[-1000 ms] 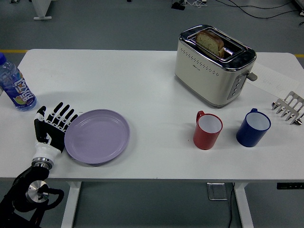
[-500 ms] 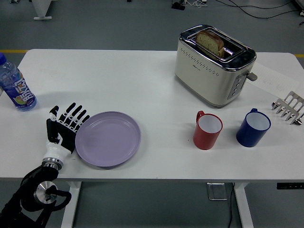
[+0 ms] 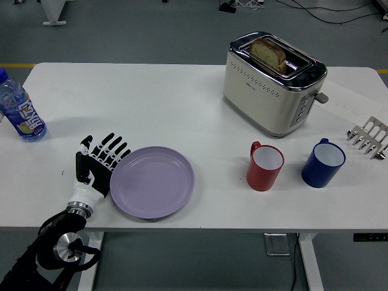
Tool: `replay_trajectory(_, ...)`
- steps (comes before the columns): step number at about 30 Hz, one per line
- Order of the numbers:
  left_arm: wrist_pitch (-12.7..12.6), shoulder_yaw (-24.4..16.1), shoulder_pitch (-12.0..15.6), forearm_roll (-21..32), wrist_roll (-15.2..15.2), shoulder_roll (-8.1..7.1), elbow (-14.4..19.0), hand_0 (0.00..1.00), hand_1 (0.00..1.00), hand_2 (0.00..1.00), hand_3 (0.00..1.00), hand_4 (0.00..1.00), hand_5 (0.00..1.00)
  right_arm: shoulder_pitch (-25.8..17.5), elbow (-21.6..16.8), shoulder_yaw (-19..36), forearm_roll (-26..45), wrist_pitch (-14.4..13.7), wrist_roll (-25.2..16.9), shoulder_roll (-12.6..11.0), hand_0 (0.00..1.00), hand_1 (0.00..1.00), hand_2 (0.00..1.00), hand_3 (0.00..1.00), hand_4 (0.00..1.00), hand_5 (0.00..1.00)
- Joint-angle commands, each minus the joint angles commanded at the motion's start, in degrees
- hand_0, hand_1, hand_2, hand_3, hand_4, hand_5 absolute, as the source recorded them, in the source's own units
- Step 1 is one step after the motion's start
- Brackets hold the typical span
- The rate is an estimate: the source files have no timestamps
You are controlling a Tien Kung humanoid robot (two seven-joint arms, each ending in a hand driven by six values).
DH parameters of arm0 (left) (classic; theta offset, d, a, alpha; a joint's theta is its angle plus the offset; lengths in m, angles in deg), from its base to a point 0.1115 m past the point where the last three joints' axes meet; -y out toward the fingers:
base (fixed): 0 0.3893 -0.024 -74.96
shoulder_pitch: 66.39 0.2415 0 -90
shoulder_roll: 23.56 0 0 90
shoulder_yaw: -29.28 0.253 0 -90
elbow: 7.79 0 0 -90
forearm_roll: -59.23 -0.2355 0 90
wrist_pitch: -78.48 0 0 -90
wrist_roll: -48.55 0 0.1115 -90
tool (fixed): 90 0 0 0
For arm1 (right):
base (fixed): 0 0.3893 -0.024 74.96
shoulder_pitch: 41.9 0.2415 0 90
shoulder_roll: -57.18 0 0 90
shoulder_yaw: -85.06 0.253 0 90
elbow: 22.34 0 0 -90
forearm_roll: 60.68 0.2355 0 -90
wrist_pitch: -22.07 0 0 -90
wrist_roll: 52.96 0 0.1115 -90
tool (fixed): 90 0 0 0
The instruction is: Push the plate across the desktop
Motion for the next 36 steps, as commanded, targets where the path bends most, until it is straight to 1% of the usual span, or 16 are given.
replay_trajectory(17,0.07,3.52,-1.74,0.77,0.12,0.00,0.34,0.716,0.733,0.698,0.661,0.576,0.998,0.50,0.08,-0.09,0.21,0.08,-0.25,-0.17,0.582,0.521,0.611,0.596,0.296,0.571)
replay_trajectory(36,0.16,6.68,-2.57,1.76,0.25,0.00,0.26,0.715,0.731,0.696,0.659,0.576,0.998,0.77,0.09,-0.01,0.07,0.14,-0.24,-0.22,0.582,0.521,0.611,0.596,0.298,0.573)
